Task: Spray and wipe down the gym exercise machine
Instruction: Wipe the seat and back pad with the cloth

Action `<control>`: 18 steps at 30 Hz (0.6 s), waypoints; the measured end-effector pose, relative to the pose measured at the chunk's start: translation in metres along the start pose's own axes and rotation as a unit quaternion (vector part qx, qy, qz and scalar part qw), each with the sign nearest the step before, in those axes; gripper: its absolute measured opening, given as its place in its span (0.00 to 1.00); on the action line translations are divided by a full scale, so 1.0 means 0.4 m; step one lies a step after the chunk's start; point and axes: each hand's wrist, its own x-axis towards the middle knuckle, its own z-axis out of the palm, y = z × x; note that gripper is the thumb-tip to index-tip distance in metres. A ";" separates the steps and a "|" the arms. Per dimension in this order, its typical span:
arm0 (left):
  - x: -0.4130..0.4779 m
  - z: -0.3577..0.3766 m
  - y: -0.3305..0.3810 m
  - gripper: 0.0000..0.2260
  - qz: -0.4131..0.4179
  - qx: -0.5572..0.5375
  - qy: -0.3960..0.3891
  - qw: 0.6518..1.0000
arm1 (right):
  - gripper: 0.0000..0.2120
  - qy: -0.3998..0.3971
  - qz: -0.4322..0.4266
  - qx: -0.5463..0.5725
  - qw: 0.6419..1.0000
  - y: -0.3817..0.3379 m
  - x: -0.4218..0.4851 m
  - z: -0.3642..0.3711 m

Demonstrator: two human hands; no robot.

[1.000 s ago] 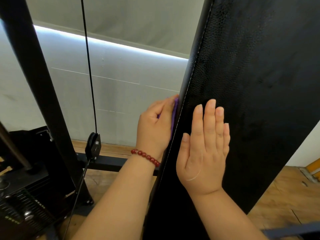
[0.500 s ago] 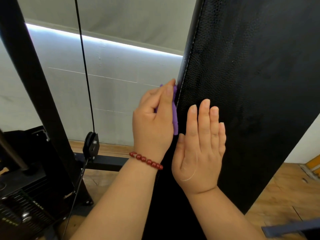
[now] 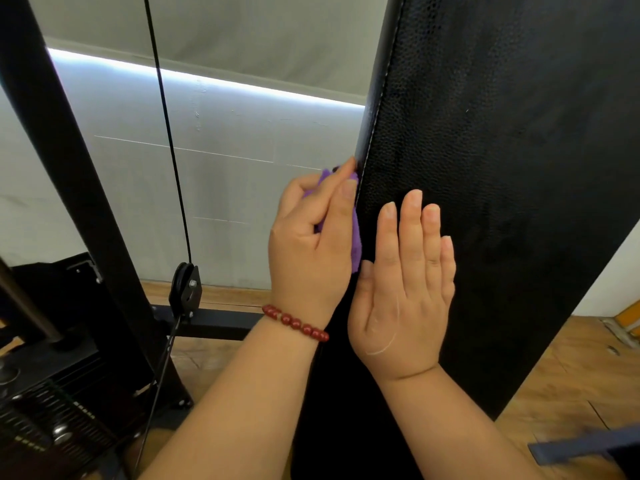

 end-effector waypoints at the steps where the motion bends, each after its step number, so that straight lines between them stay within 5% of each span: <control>1: -0.027 -0.009 -0.017 0.13 0.002 0.011 -0.002 1.000 | 0.25 0.001 0.000 0.000 1.000 0.000 0.000 -0.001; 18: -0.129 -0.056 -0.047 0.11 -0.116 -0.005 -0.044 0.992 | 0.24 -0.004 -0.005 0.014 1.000 -0.004 -0.012 -0.004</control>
